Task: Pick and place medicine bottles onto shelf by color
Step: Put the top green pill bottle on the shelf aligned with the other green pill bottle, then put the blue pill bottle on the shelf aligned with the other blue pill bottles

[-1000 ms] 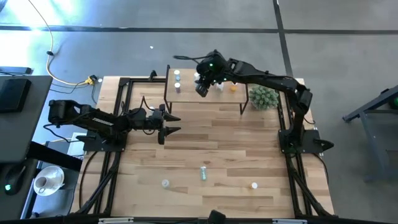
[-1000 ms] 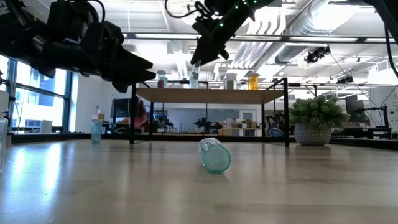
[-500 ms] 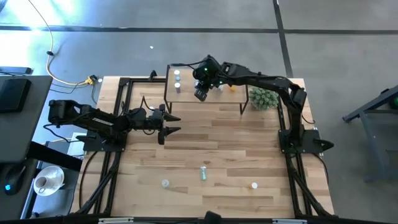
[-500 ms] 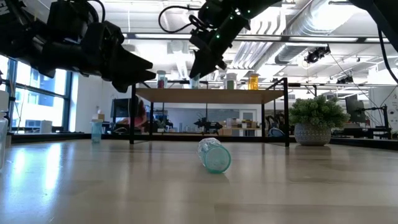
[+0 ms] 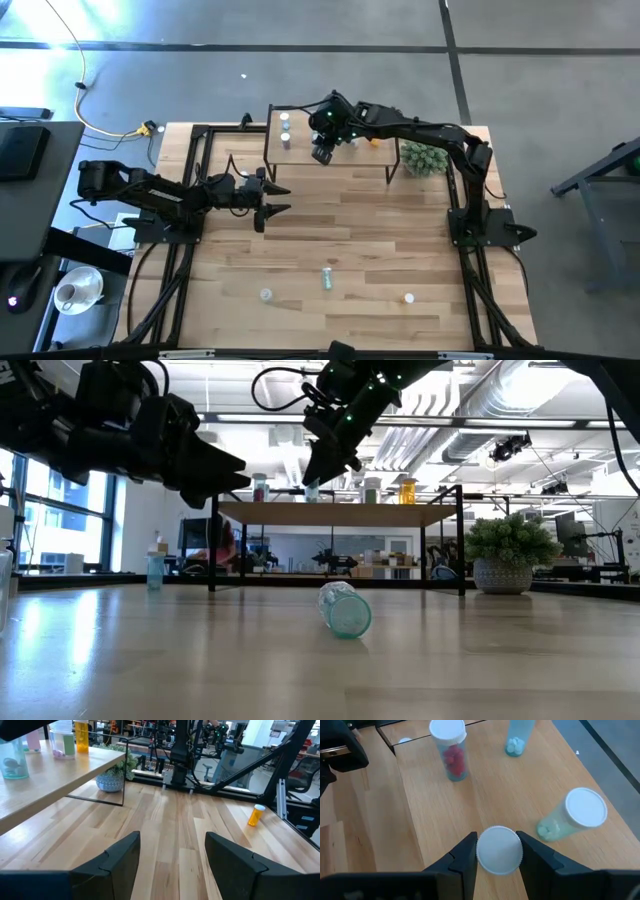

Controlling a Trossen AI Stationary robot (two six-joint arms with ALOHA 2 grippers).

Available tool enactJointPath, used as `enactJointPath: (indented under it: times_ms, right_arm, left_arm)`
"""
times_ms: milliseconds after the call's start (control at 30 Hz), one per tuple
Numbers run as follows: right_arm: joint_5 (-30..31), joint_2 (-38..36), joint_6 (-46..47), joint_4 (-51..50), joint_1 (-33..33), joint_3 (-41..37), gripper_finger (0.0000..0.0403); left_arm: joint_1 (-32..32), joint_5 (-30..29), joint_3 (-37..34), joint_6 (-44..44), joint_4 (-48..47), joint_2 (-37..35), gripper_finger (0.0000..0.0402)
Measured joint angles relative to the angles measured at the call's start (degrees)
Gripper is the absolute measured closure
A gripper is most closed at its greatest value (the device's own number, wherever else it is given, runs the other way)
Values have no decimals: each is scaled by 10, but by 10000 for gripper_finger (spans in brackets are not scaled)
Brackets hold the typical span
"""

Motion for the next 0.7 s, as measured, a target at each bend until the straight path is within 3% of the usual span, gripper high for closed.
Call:
enactJointPath:
  times_ms: [400,700]
  right_arm:
    - [1,1,1,-4,1,-1,209]
    - [1,0,0,-25,1,15,197]
  left_arm:
    - [0,0,0,0,0,0,190]
    - [0,-1,0,0,-11,0,190]
